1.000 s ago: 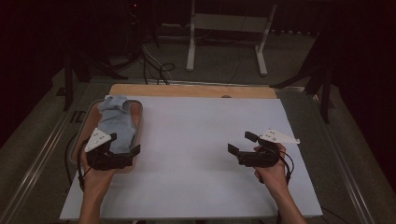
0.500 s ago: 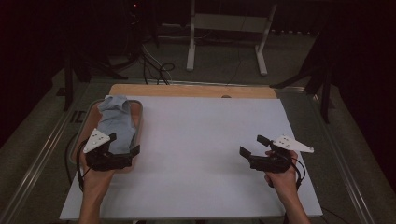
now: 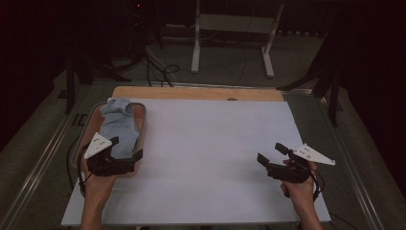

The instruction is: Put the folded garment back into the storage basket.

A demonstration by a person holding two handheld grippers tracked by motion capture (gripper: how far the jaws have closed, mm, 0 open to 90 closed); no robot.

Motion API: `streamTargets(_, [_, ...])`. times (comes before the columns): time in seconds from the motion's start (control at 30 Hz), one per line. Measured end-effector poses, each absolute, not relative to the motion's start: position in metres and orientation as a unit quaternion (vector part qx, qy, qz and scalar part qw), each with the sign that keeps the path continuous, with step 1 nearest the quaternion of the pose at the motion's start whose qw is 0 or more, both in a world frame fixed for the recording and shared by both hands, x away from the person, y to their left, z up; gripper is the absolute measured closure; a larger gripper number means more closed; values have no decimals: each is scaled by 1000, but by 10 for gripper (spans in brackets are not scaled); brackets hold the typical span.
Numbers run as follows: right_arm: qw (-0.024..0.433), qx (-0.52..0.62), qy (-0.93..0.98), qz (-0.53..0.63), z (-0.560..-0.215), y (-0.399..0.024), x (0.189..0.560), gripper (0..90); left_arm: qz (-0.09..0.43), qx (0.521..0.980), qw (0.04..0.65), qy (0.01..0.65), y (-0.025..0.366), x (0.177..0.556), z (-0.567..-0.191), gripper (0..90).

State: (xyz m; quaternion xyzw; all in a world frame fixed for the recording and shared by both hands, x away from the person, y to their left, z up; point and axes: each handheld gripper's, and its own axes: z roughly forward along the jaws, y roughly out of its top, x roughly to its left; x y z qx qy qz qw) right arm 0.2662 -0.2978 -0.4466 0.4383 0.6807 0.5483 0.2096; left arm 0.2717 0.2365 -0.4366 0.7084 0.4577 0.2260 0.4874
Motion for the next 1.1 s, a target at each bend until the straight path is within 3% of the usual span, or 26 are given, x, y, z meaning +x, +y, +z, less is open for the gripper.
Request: streamTargets(1.1, [249, 433, 675, 543, -457, -320, 259, 98, 238, 707, 493, 448, 236, 270, -437, 1])
